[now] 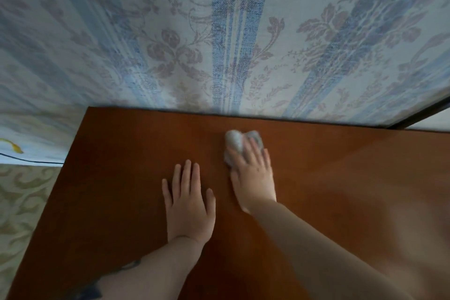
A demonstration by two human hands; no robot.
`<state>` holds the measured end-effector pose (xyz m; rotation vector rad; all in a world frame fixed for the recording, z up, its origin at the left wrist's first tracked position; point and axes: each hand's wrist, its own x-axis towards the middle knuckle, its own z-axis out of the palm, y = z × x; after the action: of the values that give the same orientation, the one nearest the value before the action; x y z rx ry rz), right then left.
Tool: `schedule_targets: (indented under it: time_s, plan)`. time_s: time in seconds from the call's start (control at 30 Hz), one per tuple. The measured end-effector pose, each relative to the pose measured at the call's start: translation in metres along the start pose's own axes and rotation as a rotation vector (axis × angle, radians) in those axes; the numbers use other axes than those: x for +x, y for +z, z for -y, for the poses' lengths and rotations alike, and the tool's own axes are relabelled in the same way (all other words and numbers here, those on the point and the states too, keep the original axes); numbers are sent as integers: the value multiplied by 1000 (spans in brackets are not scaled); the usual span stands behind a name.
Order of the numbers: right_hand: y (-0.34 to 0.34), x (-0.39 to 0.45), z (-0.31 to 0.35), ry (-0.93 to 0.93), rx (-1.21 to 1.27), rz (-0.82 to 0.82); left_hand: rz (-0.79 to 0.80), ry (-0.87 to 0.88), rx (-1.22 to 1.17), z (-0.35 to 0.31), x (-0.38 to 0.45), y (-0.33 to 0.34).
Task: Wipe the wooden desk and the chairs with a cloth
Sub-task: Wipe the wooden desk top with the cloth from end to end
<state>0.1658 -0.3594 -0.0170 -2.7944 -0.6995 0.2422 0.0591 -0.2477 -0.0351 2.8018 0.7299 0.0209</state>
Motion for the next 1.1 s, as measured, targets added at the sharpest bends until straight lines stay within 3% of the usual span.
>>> schedule_targets:
  time_s: [0.1, 0.17, 0.27, 0.37, 0.43, 0.53, 0.63, 0.7, 0.77, 0.93, 1.0, 1.1]
  plan:
    - [-10, -41, -23, -506, -28, 255, 21, 3, 13, 1, -1, 1]
    - [-22, -37, -67, -633, -85, 341, 39, -5, 36, 0, -1, 1]
    - [-32, 9, -98, -376, -131, 195, 38, -4, 62, -2, 1, 0]
    - [-18, 51, -48, -26, -63, 30, 58, -2, 76, -3, 1, 0]
    - [-5, 55, -2, 87, -5, -35, 63, -3, 82, -1, 1, 0]
    - [1, 23, 26, -208, -15, 94, 60, 7, 92, -1, 1, 0]
    - [-13, -10, -19, -546, -40, 282, 48, 10, 60, 0, 0, 1]
    - [-28, -17, -63, -531, -110, 328, 44, 7, 53, 1, 0, 0]
    - [-39, -7, -89, -316, -129, 276, 39, 7, 55, 1, 1, 1]
    - [-10, 33, -23, 173, 6, 24, 42, 10, 67, 1, 0, 4]
    - [1, 16, 1, 64, -27, 12, 47, 18, 67, 2, 0, 4]
    - [1, -33, -12, -353, -71, 123, 48, 22, 54, 2, 1, 5]
